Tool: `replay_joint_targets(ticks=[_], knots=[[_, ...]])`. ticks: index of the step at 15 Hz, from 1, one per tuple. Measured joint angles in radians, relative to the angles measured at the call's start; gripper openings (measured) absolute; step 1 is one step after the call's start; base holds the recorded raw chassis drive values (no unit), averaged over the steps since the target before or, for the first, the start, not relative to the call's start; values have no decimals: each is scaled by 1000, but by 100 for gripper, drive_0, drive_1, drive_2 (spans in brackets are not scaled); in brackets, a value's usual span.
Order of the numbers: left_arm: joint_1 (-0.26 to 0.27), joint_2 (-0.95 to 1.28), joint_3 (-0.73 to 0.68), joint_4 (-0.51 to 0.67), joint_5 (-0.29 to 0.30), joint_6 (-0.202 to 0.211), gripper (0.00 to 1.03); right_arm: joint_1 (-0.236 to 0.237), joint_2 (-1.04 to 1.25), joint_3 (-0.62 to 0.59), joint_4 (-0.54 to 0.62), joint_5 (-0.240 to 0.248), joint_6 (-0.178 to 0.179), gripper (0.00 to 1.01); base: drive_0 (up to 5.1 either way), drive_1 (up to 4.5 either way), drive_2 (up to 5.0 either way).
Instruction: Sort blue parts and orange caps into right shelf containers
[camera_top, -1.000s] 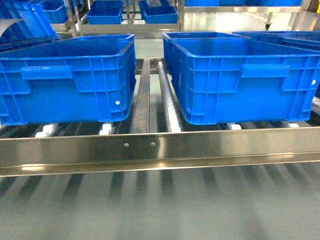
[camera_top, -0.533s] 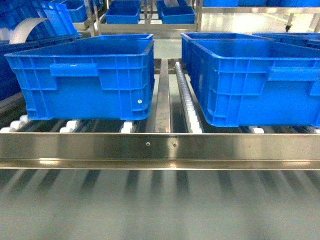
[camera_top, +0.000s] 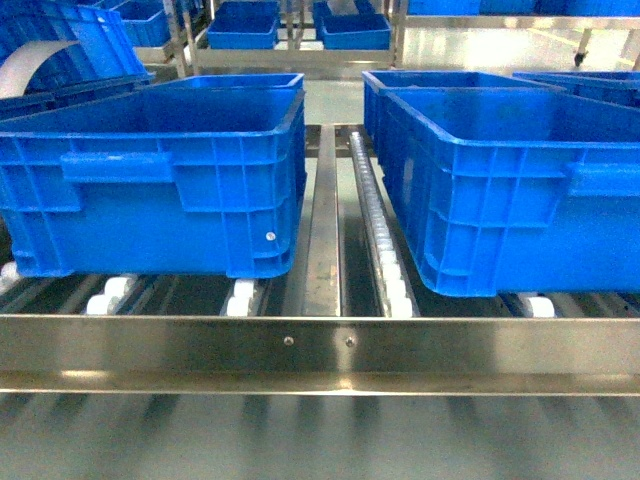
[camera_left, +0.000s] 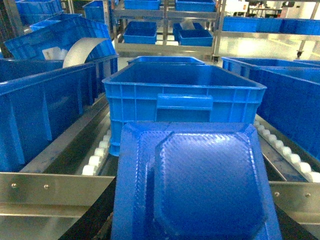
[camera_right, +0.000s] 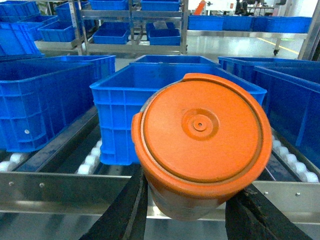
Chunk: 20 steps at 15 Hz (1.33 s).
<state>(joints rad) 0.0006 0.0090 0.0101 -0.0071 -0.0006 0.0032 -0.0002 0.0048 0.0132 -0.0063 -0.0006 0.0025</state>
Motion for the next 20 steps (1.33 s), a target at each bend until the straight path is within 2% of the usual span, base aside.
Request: replay_joint_targets(ticks=[6,20], knots=[[0,0,0,0,0,0,43,0,0,0,1,0,0,38,3,419,-413],[0,0,0,0,0,0,43,0,0,0,0,0,0,38,0,0,0]])
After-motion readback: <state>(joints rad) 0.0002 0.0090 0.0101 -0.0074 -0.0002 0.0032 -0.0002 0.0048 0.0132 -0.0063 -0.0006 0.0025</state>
